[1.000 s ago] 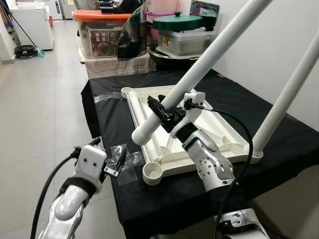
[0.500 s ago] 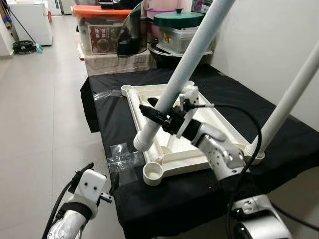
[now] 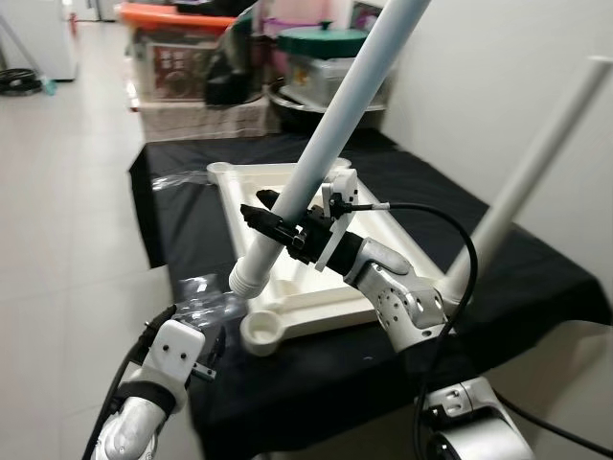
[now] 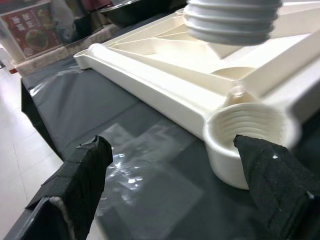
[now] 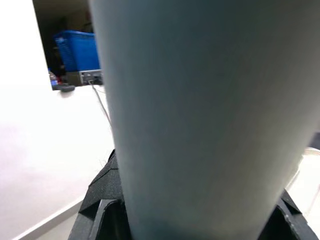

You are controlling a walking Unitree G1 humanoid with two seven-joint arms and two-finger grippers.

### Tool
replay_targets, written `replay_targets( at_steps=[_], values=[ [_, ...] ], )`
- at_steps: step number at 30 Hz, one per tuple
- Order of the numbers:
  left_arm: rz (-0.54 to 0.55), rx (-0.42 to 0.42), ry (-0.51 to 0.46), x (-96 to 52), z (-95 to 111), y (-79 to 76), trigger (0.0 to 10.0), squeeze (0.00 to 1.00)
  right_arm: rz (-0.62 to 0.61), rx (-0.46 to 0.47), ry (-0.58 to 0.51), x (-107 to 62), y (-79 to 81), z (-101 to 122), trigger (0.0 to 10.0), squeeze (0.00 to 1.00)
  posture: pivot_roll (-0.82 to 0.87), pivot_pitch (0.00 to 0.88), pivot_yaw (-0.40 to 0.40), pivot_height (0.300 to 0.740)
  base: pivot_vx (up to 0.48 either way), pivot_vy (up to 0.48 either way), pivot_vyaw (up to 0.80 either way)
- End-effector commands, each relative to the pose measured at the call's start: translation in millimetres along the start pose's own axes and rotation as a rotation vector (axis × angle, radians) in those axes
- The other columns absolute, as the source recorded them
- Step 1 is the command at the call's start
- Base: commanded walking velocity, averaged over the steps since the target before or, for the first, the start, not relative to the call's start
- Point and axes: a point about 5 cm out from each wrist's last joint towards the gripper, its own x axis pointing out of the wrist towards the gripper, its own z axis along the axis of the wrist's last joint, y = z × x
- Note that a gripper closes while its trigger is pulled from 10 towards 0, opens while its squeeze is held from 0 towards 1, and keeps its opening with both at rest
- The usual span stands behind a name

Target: Building children table

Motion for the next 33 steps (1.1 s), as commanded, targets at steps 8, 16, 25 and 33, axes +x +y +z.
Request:
replay_targets(
  at_steps=[8,16,25,33],
  values=[
    [0.030,0.020,0.040,-3.0,-9.2,2.1,10.0,0.00,0.010,0.003,0.001,1.5,-1.8,1.7,0.0,0.00,0.09,0.000,-0.102,0.740,0.000,0.000,0.00],
    [0.083,0.038,0.103,-11.0,-22.7,9.2,10.0,0.00,0.032,-0.027,0.029,0.1,-4.9,1.2,0.0,0.00,0.10,0.000,-0.101,0.740,0.000,0.000,0.00],
    [0.173,0.043,0.171,-20.8,-35.4,28.3,10.0,0.00,0.176,-0.103,0.123,-5.7,-7.9,0.5,0.0,0.00,0.13,0.000,-0.117,0.740,0.000,0.000,0.00],
    [0.202,0.037,0.184,-23.2,-38.6,31.0,10.0,0.00,0.264,-0.099,0.173,-3.6,-1.3,-9.5,0.0,0.00,0.14,0.000,-0.122,0.740,0.000,0.000,0.00]
  ],
)
